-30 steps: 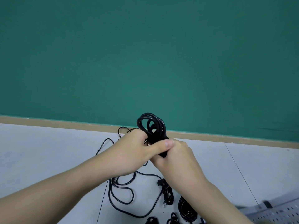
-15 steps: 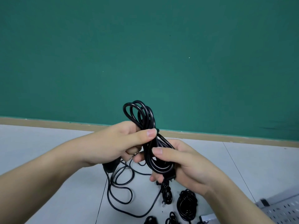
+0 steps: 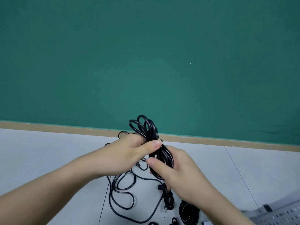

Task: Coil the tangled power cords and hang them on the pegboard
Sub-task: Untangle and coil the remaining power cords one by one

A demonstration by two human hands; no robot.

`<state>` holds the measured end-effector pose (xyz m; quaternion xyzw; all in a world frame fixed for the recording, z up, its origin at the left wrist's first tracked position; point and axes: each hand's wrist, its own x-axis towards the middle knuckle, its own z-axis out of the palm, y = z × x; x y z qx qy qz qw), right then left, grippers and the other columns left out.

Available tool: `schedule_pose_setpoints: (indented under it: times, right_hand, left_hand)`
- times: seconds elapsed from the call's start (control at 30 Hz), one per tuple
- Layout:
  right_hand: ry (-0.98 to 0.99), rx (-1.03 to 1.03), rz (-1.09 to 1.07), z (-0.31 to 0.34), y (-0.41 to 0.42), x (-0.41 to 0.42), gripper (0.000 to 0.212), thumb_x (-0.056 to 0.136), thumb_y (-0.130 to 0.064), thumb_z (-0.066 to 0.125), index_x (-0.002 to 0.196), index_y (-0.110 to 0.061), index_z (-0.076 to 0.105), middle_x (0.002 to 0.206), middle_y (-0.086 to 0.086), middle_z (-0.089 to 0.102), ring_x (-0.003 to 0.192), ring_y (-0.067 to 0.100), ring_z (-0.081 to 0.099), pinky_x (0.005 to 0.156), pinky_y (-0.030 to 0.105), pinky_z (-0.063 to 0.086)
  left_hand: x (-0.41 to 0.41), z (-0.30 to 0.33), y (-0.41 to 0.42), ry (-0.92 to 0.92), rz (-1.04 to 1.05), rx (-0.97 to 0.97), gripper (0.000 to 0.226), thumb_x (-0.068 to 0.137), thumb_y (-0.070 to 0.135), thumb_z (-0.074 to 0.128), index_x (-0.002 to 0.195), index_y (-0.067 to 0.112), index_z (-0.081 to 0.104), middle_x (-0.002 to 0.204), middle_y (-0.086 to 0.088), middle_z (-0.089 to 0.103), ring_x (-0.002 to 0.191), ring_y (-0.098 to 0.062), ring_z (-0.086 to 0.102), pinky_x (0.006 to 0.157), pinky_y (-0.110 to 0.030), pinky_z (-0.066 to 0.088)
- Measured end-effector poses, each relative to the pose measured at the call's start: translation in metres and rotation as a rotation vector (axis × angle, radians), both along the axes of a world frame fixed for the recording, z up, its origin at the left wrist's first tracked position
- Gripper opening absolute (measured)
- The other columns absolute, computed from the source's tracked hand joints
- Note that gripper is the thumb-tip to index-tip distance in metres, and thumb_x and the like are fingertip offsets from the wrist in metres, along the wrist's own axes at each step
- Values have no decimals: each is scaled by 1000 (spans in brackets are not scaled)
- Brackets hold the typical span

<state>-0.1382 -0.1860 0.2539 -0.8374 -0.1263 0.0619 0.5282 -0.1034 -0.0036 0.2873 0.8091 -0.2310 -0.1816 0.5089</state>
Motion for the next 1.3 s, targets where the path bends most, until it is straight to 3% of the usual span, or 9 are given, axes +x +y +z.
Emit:
schedule_pose_setpoints:
  times: [0.13, 0.27, 0.43, 0.53, 0.67, 0.77, 0.97, 1.17, 1.3]
  right_hand:
    - [-150, -331, -153, -21, 3, 8, 24, 99, -48, 61, 90, -26, 56, 67, -9, 57, 61, 11, 51, 57, 28, 41]
    - [-133, -572, -196, -24, 12, 14, 27, 103, -52, 49, 95, -26, 44, 87, -3, 65, 83, 27, 60, 73, 41, 48]
    - [-30, -687, -170, -34, 30, 16, 31, 107, -49, 42, 114, -21, 49, 117, 2, 69, 105, 32, 62, 79, 40, 41]
    - [-50, -571, -177, -27, 25, 18, 27, 105, -53, 45, 104, -26, 40, 99, -4, 67, 92, 28, 60, 72, 39, 40]
    - [39, -145, -159, -13, 7, 17, 38, 87, -62, 63, 97, -32, 42, 71, -5, 66, 64, 16, 61, 66, 39, 52]
    - [221, 183, -80, -3, -7, 20, 32, 95, -31, 72, 97, -13, 46, 76, 0, 68, 65, 25, 72, 64, 41, 55]
    - [299, 337, 47, 6, -17, 25, 24, 101, -13, 64, 111, 8, 60, 95, 14, 68, 87, 39, 76, 69, 33, 61]
    - [342, 492, 160, 4, -21, 26, 25, 104, -16, 56, 113, 6, 64, 92, 15, 72, 94, 45, 74, 71, 31, 60]
    - [351, 522, 75, 4, -15, 26, 25, 98, -23, 67, 106, 0, 70, 93, 16, 73, 91, 41, 76, 68, 29, 58]
  left_hand:
    - [8, -19, -4, -83, 52, 121, 47, 107, 48, 41, 79, 20, 66, 77, 0, 67, 76, -17, 63, 84, -42, 53]
    - [17, -40, -10, -64, 258, 230, 55, 103, 56, 46, 65, 17, 49, 57, 6, 40, 57, -16, 38, 60, -36, 38]
    - [22, -51, -13, -21, 348, 367, 57, 103, 52, 50, 58, 19, 38, 39, 10, 34, 43, -9, 32, 48, -26, 29]
    - [25, -43, -7, -58, 306, 335, 56, 103, 53, 49, 59, 19, 41, 44, 11, 35, 47, -10, 32, 54, -36, 35]
    - [24, -20, 0, -134, 219, 232, 53, 106, 42, 49, 59, 19, 39, 42, 15, 36, 43, -5, 33, 47, -19, 31]
    - [21, -19, 3, -135, 114, 168, 43, 106, 43, 48, 72, 19, 61, 59, 16, 47, 56, -1, 41, 58, -30, 42]
    - [22, -13, 6, -111, 91, 64, 30, 106, 43, 48, 101, 24, 71, 97, 6, 73, 87, -5, 65, 76, -26, 47]
    - [21, -5, 0, -61, 117, 4, 23, 105, 36, 54, 101, 22, 72, 91, 15, 74, 80, 3, 64, 71, -14, 44]
    - [18, -5, -8, -12, 224, -51, 22, 104, 35, 57, 99, 19, 72, 80, 20, 72, 68, 6, 60, 65, -13, 44]
